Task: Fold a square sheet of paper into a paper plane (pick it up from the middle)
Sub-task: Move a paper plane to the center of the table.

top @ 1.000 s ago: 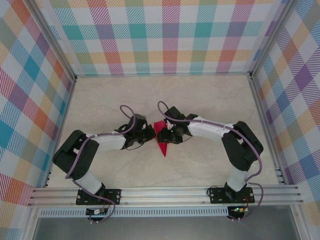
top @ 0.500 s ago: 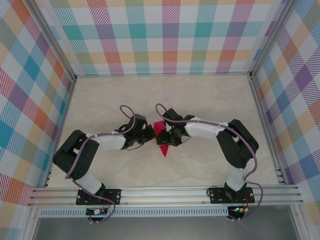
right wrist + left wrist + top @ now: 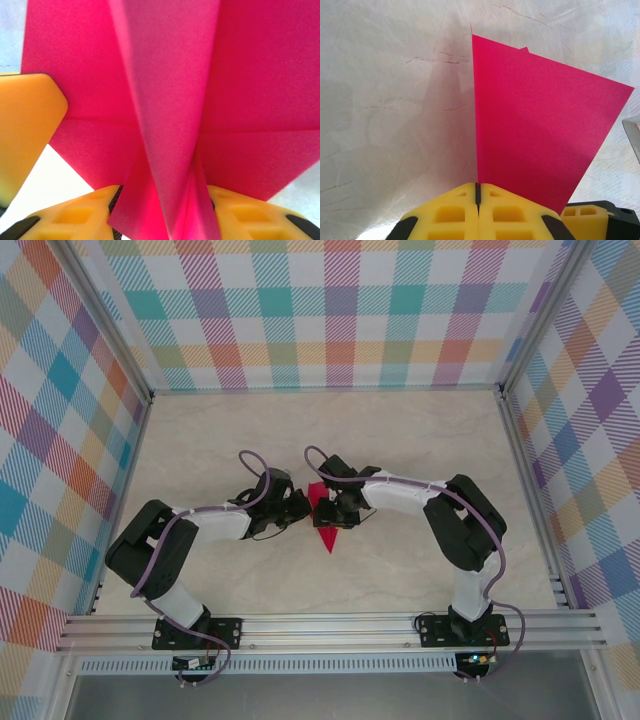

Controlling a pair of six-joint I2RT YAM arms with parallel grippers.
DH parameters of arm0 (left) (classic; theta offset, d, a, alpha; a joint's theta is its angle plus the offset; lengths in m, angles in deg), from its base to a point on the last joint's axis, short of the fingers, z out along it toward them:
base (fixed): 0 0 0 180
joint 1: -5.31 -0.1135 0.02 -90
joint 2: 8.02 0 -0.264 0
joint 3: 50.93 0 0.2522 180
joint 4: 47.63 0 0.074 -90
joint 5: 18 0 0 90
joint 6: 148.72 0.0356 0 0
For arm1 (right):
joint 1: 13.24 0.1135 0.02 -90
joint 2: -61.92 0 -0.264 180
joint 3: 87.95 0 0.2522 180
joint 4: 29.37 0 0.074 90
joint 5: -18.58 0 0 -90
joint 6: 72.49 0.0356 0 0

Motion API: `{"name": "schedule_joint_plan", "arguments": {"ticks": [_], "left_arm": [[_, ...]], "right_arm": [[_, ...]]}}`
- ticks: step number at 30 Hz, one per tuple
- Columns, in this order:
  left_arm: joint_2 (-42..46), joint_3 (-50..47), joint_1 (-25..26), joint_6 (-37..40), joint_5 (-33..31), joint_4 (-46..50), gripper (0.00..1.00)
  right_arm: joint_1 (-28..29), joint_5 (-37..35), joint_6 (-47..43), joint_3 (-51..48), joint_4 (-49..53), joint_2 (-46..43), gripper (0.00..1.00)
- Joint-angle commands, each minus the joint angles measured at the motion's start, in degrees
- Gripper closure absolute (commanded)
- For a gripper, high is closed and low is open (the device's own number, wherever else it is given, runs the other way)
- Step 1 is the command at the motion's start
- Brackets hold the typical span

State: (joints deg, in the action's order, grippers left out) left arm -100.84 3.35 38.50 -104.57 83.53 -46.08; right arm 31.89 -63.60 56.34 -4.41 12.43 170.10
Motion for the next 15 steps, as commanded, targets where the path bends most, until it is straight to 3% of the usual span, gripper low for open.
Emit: {"name": "schedule_joint_plan", "arguments": {"ticks": [1, 3, 8, 15], "left_arm": [[0.51, -0.63, -0.75, -0.52, -0.06, 0.19, 1.0], [1.1, -0.89, -1.02, -0.54, -0.49, 0.67, 1.0], [3.01, -1.05, -1.79, -0.31, -1.16, 2.44, 0.88], [7.08, -0.28, -3.21, -0.23, -6.85, 11.27, 0.66]], "right_arm": [[0.51, -2.21, 1.25, 1.5, 2.25, 0.28, 0.6], [0.51, -2.75, 1.37, 1.59, 2.57, 0.28, 0.64], [0.6, -3.32, 1.6, 2.28, 3.41, 0.95, 0.79], [1.44, -6.85, 1.51, 4.99, 6.34, 2.81, 0.82]]}}
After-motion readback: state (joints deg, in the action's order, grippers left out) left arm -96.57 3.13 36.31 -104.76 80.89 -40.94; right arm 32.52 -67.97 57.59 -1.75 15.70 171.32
